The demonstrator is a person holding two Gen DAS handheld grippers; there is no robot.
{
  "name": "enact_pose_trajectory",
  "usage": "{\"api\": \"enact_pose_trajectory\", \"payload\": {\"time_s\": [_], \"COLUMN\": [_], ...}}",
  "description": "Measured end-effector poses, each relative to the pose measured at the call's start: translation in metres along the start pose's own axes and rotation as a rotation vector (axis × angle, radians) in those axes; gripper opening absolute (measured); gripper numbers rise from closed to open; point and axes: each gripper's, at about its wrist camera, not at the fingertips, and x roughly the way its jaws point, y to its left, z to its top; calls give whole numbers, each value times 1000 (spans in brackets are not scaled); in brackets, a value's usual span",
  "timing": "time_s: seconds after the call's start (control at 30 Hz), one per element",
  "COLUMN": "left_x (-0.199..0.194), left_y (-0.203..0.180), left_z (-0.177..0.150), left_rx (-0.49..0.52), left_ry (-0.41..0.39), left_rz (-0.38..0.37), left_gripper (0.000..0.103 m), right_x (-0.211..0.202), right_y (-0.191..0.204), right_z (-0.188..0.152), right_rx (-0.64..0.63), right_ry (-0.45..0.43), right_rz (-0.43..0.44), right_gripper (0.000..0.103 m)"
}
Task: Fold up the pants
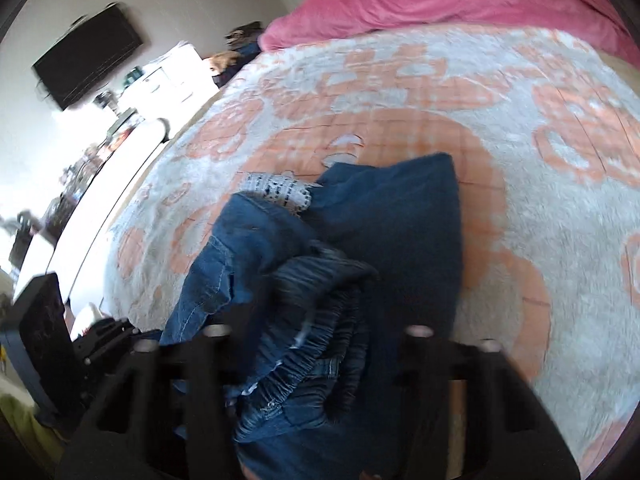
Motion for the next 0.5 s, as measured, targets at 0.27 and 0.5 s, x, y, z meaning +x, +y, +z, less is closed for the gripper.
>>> {"api": "enact_pose_trajectory", "payload": {"time_s": [0.27, 0.5], "left_x": [5, -1], "left_y": [-4, -3], "left_z": [0, 1], "left_rx": [9, -9], "left_ry": [2, 0], "left_rz": [1, -13], "left_gripper": [68, 69], "right_x": [6, -15], "right_y": [-3, -10], "right_z": [-4, -5], "right_rx": [-57, 15], "right_ry": [12, -43], "right_rz": [-73, -15], "right_gripper": [20, 41]}}
